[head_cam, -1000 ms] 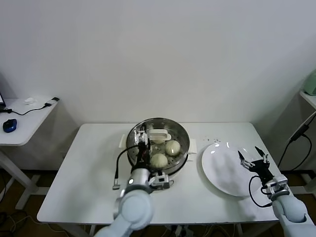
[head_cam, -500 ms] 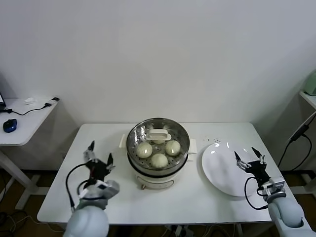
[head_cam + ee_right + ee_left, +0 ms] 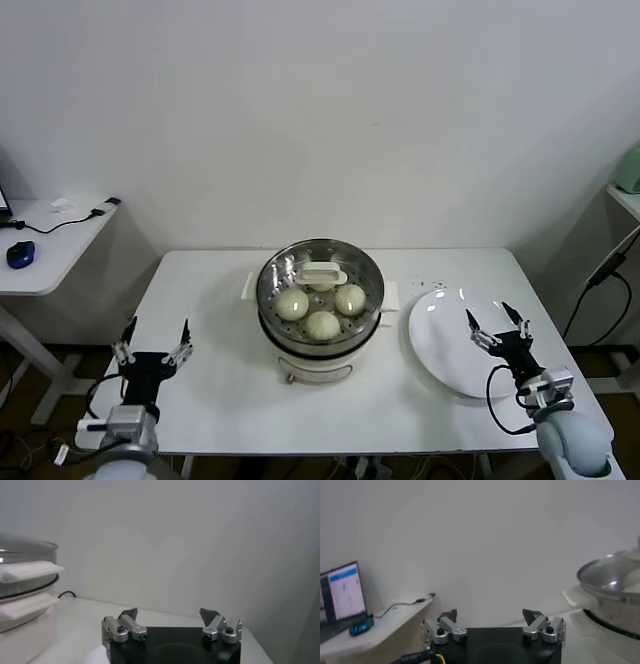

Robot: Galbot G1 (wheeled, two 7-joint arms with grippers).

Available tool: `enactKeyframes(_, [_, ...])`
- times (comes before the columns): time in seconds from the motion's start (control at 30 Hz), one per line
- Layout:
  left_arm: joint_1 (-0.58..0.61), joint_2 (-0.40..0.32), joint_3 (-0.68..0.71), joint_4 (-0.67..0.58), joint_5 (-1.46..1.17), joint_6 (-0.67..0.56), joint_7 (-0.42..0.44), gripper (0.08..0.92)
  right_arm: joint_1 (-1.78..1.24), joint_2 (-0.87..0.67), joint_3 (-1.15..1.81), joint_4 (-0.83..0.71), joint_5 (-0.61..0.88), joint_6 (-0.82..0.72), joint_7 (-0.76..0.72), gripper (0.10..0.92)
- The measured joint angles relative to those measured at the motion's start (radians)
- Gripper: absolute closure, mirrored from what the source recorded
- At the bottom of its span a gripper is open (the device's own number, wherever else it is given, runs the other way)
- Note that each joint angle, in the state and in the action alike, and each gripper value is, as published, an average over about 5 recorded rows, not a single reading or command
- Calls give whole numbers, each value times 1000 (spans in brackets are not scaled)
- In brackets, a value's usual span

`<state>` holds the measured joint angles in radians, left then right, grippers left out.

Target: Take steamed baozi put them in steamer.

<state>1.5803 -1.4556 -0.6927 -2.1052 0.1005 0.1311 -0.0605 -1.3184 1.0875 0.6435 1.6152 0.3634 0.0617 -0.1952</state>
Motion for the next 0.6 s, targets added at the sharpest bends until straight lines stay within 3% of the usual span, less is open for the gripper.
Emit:
enactKeyframes(0.27, [43,-59,-60,38,-86,-138,38,177,-28,10,12,16,9,-1,-14,203])
enactKeyframes(0.6, [70,-82,-98,59,-113,-215,78,177,-31,20,12,19,10,-6,-21,203])
